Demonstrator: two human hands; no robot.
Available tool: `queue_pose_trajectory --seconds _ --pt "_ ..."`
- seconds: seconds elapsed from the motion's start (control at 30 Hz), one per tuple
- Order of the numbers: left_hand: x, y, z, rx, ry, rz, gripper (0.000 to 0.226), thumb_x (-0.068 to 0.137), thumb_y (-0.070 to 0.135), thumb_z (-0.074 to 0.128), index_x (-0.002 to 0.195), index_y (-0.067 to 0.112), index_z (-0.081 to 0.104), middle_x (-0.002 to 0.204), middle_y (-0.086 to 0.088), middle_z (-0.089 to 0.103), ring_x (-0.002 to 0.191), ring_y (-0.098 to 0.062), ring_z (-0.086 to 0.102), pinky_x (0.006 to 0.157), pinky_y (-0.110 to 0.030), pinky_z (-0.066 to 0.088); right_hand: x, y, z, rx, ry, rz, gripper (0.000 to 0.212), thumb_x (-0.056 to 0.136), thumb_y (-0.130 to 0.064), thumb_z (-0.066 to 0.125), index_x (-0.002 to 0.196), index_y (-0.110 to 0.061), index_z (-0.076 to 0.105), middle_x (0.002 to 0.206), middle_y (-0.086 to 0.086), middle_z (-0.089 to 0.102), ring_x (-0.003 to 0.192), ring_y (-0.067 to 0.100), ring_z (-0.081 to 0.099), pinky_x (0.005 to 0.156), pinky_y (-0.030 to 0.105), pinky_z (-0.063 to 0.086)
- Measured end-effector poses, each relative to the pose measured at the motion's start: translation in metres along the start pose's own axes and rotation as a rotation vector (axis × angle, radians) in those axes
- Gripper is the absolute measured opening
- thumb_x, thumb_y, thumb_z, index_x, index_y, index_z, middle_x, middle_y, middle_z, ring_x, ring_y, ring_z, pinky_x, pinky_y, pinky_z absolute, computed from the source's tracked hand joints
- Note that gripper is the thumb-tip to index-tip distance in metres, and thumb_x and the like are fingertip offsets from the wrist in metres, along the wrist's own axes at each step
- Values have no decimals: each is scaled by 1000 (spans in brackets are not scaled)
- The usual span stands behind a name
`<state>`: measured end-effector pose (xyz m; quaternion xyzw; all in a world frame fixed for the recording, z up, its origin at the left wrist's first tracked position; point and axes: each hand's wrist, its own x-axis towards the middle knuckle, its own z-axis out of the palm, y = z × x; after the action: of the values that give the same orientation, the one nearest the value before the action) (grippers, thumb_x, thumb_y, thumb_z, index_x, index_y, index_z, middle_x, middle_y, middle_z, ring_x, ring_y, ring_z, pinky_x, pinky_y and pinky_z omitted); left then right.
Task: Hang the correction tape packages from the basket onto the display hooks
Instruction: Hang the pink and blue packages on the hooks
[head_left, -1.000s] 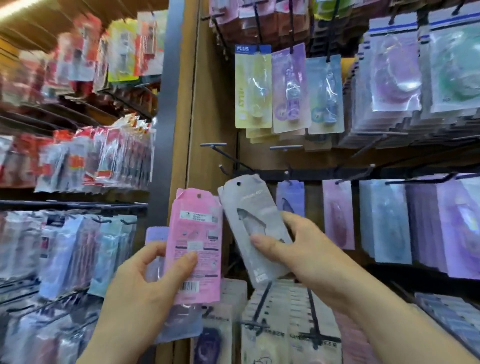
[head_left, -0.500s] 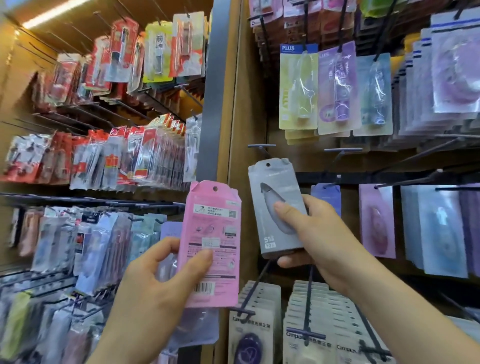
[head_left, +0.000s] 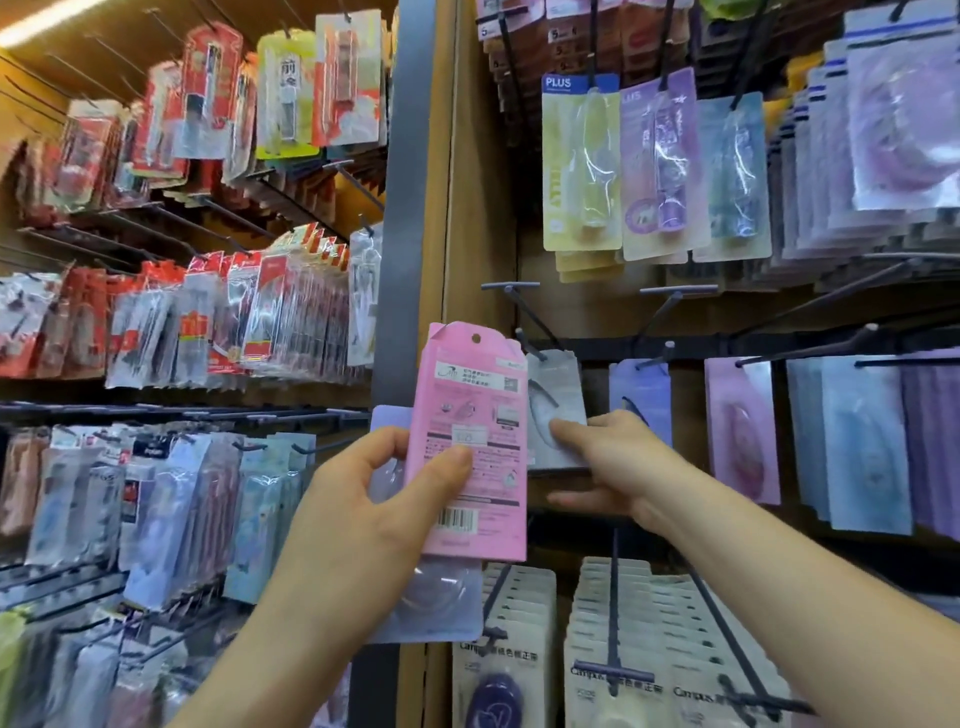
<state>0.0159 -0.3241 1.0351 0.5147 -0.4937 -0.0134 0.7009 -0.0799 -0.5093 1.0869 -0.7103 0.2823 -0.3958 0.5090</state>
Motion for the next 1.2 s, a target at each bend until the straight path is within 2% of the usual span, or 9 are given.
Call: queue_pose_trajectory --seconds 0.1,0.23,0.27,0.43,0.63,0.83,0.93,1.03,1.2 --pt "3 -1 7 -2 -4 5 33 67 49 65 88 25 73 84 6 77 77 -13 75 77 -34 57 32 11 6 -58 114 -1 30 96 -34 60 112 -8 56 100 13 67 60 22 65 42 25 54" --pt "7 -6 10 -7 -8 -24 32 66 47 67 88 25 74 84 4 78 77 -16 75 80 -39 58 77 21 14 -78 160 76 39 96 -41 56 115 -7 55 108 17 65 100 36 67 85 46 59" --pt "7 -8 10 -10 -12 -29 30 66 48 67 87 27 74 85 3 78 78 -17 75 80 -40 57 85 22 14 -79 161 106 42 95 -43 56 117 -6 55 109 18 65 102 37 66 87 47 59" --pt "6 -9 6 -33 -38 -47 26 67 46 68 86 28 74 86 2 78 78 -17 75 79 -38 57 112 30 11 13 181 148 34 94 -27 62 119 -7 55 109 19 64 87 34 67 66 38 61" --pt "3 -10 7 -56 -32 -36 32 64 48 68 87 26 74 86 3 78 80 -16 75 80 -38 57 76 29 4 58 7 207 55 97 -42 58 139 -14 36 128 29 57 67 39 73 55 38 62" --pt "1 -12 16 17 30 37 34 65 52 67 87 26 72 82 10 76 74 -6 73 62 -18 55 -17 -16 -9 -197 -106 -44 58 94 -67 43 122 -18 58 92 13 74 62 19 72 51 27 53" --pt "2 -18 18 390 165 172 42 70 77 64 86 37 67 84 11 68 75 -9 66 64 -30 54 -63 -23 -10 -188 -192 -251 55 87 -72 44 115 -28 61 93 2 72 75 16 71 61 29 57" --pt "1 -19 27 861 327 342 38 72 67 57 81 30 55 78 6 44 59 -27 56 53 -36 44 -84 -19 -1 -133 -309 -334 60 71 -71 60 120 -37 52 101 -11 73 93 10 72 75 39 62" --pt "-13 -16 50 1023 227 454 45 63 67 64 90 32 57 80 3 36 41 -32 51 39 -26 32 -67 -6 9 -20 -151 -371 39 79 -36 78 105 -21 54 96 2 67 88 18 67 81 46 58"
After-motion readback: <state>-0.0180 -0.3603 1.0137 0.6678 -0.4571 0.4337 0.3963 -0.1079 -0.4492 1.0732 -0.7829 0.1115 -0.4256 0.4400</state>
